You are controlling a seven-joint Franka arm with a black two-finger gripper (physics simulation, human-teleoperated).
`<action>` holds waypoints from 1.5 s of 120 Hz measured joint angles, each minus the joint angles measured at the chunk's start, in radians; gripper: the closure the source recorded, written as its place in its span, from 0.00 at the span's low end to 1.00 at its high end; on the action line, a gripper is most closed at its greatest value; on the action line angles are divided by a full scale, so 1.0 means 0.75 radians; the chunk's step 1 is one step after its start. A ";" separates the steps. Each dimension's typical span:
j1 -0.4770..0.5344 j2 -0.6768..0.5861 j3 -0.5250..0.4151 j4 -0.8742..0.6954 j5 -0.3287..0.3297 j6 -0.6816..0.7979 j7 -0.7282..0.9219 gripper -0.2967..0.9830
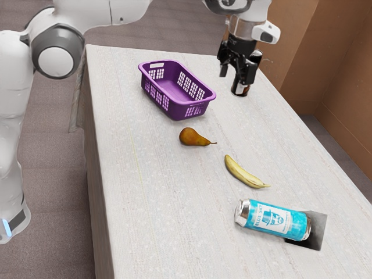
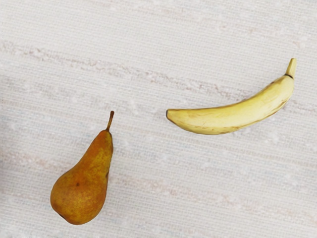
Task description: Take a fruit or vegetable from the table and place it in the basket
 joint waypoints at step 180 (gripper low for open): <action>-0.053 0.154 -0.020 -0.428 -0.200 0.468 1.467 0.23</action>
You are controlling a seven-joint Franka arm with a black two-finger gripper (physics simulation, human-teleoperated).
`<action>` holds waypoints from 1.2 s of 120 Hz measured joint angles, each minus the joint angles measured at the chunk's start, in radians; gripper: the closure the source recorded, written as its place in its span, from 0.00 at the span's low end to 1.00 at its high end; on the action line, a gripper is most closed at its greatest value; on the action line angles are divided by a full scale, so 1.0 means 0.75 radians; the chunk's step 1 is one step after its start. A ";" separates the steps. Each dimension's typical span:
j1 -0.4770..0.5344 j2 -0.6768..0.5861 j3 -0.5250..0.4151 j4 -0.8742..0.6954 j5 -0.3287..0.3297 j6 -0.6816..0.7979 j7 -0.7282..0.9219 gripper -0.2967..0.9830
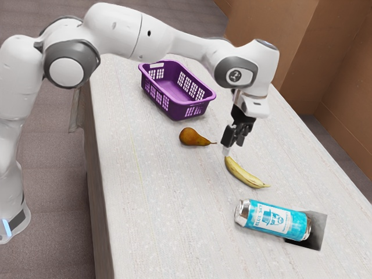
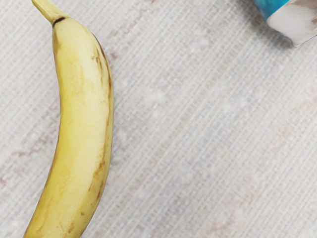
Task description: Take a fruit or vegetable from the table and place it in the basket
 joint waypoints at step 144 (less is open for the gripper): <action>-0.007 0.200 0.017 0.006 -0.063 0.249 0.220 0.27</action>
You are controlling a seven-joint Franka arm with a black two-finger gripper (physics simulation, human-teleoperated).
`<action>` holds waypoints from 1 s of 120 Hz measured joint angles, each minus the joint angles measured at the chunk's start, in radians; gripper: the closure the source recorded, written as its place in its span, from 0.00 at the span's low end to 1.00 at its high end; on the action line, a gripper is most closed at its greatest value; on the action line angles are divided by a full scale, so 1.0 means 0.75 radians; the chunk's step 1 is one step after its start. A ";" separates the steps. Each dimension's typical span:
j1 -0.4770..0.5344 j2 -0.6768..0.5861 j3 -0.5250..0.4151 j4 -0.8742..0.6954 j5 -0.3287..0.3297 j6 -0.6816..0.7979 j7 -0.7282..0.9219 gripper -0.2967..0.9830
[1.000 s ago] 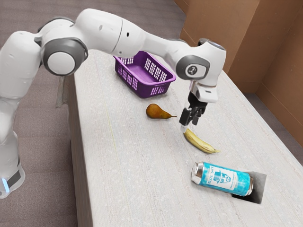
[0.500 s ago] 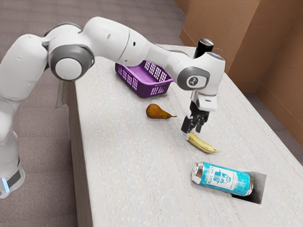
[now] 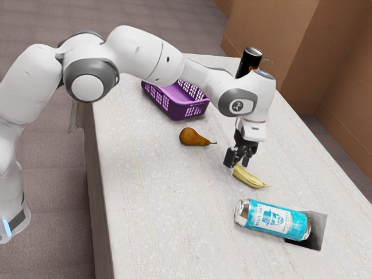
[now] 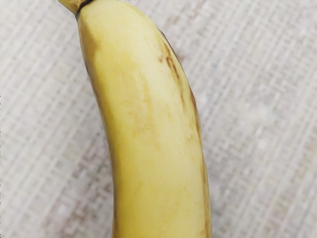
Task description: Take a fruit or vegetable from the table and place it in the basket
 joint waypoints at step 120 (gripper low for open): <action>-0.010 -0.267 0.199 0.190 0.152 -0.454 -0.125 0.66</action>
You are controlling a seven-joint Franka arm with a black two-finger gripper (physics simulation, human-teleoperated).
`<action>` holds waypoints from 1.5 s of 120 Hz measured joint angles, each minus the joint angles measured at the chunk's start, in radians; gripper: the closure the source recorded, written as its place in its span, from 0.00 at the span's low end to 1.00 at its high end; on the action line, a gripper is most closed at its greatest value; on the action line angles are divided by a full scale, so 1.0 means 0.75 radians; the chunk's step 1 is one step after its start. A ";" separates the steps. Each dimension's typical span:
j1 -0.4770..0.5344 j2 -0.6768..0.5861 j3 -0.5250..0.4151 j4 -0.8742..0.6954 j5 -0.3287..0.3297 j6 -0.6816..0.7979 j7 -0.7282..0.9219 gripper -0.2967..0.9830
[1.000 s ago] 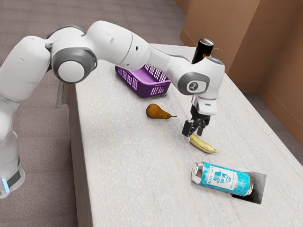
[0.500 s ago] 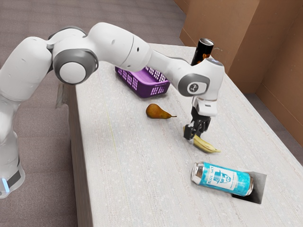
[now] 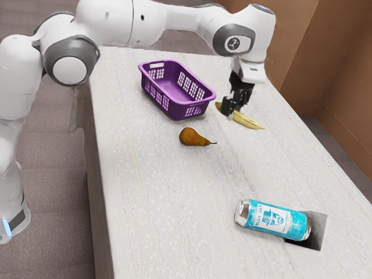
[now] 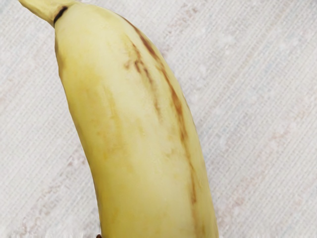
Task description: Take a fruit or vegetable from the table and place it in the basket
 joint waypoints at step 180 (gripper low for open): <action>0.096 0.075 0.511 0.014 -0.140 -0.198 -0.547 0.25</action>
